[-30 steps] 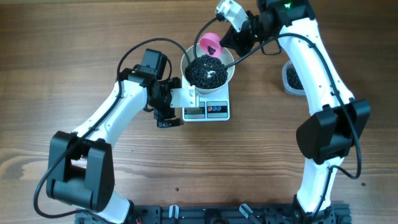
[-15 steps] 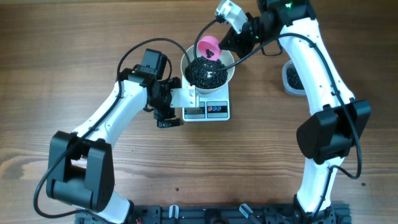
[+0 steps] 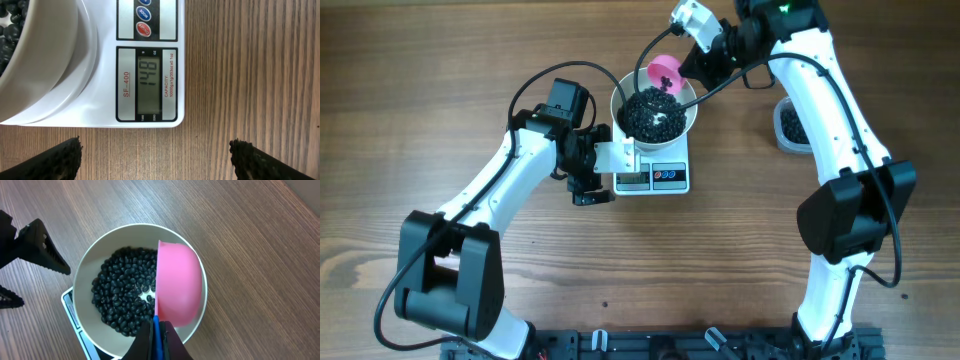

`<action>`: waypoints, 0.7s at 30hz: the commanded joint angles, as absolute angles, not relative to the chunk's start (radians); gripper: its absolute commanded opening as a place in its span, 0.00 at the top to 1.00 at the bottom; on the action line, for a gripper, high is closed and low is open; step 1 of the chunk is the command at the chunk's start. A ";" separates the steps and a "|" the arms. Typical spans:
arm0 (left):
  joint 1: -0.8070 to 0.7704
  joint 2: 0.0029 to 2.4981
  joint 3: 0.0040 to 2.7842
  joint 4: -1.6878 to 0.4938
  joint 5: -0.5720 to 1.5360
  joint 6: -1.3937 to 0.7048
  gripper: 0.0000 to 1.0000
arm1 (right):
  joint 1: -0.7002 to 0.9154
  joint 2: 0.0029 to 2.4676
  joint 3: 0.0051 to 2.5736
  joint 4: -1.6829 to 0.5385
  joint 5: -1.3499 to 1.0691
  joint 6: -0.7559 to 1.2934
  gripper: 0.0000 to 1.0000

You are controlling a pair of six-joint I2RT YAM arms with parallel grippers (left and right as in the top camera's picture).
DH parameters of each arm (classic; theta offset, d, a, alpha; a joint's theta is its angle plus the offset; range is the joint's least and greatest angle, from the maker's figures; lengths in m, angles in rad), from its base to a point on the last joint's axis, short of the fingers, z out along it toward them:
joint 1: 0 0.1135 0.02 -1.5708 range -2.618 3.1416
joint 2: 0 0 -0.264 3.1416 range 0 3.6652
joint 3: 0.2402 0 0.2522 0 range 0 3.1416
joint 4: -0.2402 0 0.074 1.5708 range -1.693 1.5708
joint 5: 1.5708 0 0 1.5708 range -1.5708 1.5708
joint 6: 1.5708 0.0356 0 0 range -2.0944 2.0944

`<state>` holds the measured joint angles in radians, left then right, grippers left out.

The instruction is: Scoop item into bowl and weigh 150g on scale

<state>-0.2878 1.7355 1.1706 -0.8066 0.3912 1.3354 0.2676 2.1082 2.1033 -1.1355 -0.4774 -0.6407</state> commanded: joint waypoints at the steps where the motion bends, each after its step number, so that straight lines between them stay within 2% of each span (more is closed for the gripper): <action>1: -0.285 1.746 1.162 -0.807 0.411 1.354 0.00 | 0.267 2.083 2.121 -1.140 -0.542 -0.690 0.96; 3: -0.285 1.746 1.162 -0.807 0.411 1.354 0.00 | 0.267 2.083 2.121 -1.139 -0.473 -0.648 0.96; 5: -0.285 1.746 1.162 -0.807 0.411 1.354 0.00 | 0.272 2.083 2.121 -1.149 -0.525 -0.700 0.96; 6: -0.285 1.746 1.162 -0.807 0.411 1.354 0.00 | 0.272 2.083 2.121 -1.145 -0.460 -0.625 0.96; 8: -0.285 1.746 1.162 -0.807 0.411 1.354 0.00 | 0.278 2.083 2.121 -1.164 -0.541 -0.736 0.96; 10: -0.285 1.746 1.162 -0.807 0.411 1.354 0.00 | 0.278 2.083 2.121 -1.159 -0.450 -0.660 0.96; 11: -0.285 1.746 1.162 -0.807 0.411 1.354 0.00 | 0.278 2.083 2.121 -1.169 -0.536 -0.751 0.96; 13: -0.285 1.746 1.162 -0.807 0.411 1.354 0.00 | 0.278 2.083 2.121 -1.146 -0.488 -0.657 0.96; 21: -0.285 1.746 1.162 -0.807 0.411 1.354 0.00 | 0.278 2.083 2.121 -1.111 -0.513 -0.651 0.96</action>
<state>-0.2878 1.7355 1.1706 -0.8062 0.3912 1.3354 0.2726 2.1082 2.1033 -1.1183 -0.4892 -0.6697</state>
